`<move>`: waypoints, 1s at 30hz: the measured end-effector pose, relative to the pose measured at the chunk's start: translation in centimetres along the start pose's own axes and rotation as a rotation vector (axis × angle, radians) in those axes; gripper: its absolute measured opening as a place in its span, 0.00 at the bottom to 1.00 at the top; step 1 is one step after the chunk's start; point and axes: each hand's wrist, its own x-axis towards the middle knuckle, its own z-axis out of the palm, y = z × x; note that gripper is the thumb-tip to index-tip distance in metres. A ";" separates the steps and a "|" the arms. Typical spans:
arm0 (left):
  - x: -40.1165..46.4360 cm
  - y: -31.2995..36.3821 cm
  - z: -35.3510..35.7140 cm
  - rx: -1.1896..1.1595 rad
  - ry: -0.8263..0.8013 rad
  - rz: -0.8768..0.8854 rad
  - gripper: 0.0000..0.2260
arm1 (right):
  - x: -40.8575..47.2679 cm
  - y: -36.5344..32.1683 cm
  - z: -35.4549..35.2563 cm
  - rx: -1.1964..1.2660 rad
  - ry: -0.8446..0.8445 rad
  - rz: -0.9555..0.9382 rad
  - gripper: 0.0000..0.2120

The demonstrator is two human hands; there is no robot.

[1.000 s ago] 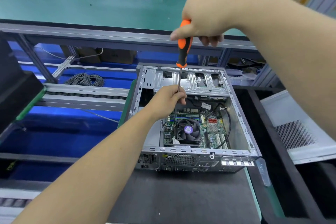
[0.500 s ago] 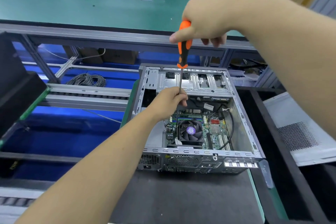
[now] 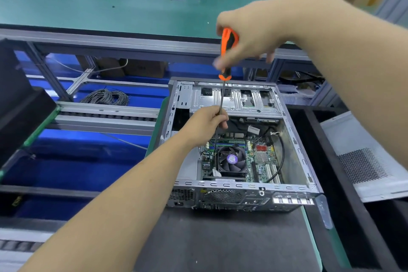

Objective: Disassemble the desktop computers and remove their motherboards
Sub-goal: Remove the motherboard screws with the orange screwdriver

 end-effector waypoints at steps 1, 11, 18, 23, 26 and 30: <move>0.0 0.1 0.0 -0.002 -0.020 0.001 0.10 | 0.4 0.0 0.0 -0.009 0.017 0.032 0.28; -0.1 -0.1 -0.1 -0.006 -0.018 0.004 0.09 | 0.6 0.8 -1.0 -0.038 0.033 -0.028 0.19; 0.0 -0.4 -0.1 0.026 -0.033 -0.004 0.09 | 0.6 0.0 -1.0 -0.066 -0.003 0.029 0.24; 0.0 -0.5 -0.3 0.036 -0.064 -0.027 0.11 | 0.1 0.6 -1.0 -0.052 -0.021 -0.080 0.14; -0.5 -1.1 0.2 0.073 -0.092 -0.027 0.11 | 0.4 0.6 -0.7 0.000 -0.034 0.067 0.30; -0.9 -1.2 0.6 0.019 -0.031 0.012 0.10 | 0.2 1.4 0.1 0.015 -0.041 0.091 0.26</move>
